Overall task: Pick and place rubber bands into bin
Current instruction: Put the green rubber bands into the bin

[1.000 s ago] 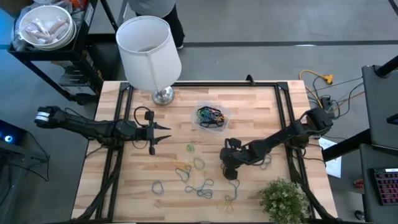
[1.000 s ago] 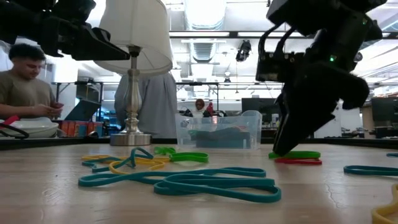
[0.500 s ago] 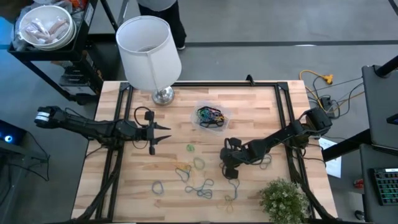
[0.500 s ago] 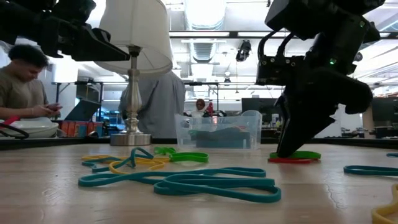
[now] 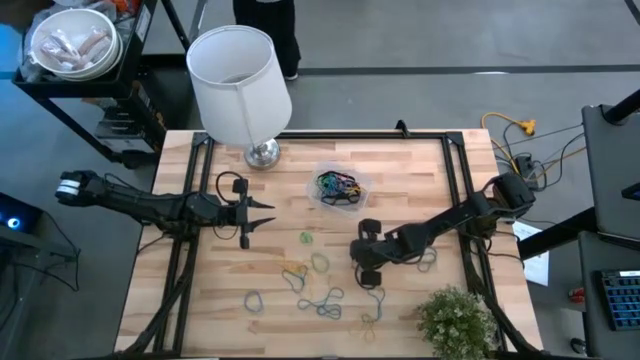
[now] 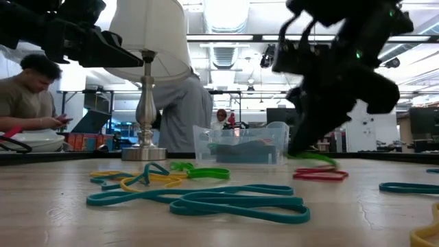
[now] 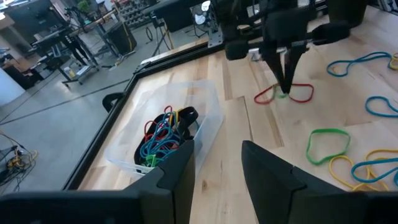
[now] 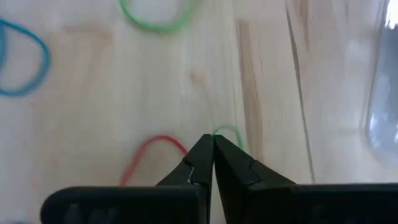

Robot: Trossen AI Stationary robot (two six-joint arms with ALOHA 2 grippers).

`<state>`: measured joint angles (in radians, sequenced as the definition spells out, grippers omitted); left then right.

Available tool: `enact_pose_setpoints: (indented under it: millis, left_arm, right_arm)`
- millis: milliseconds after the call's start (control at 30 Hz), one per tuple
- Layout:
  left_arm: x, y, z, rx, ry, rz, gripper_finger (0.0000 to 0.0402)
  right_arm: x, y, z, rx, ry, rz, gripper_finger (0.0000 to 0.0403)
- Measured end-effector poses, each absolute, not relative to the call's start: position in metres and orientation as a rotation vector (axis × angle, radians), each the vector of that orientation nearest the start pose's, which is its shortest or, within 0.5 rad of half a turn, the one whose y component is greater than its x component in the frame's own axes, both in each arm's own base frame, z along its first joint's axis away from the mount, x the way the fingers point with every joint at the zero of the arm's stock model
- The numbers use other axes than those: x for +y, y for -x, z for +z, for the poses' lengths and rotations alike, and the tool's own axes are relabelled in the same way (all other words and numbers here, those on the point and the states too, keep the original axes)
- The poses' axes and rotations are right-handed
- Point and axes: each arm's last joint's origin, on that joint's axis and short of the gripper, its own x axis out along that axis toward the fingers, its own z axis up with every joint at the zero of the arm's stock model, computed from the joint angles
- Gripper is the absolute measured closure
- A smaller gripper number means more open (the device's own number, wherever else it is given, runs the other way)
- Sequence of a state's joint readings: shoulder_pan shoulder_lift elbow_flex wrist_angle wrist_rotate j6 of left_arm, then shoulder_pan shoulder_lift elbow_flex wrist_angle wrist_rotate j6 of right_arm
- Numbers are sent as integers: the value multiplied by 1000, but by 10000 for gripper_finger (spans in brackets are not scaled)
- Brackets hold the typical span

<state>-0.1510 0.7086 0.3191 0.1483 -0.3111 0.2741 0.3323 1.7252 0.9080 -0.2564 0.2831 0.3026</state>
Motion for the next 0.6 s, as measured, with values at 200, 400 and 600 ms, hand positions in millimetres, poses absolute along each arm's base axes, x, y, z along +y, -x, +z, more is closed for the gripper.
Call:
enact_pose_setpoints:
  millis: [200, 400, 600]
  left_arm:
    - [-16, -161, 215, 255, -327, 126, 285]
    - [-16, -161, 215, 256, -328, 126, 285]
    - [-16, -161, 215, 256, -328, 126, 285]
  right_arm:
    - [101, -318, 165, 928, 188, -93, 395]
    - [99, -331, 184, 852, 341, -151, 395]
    - [87, -342, 200, 809, 468, -259, 395]
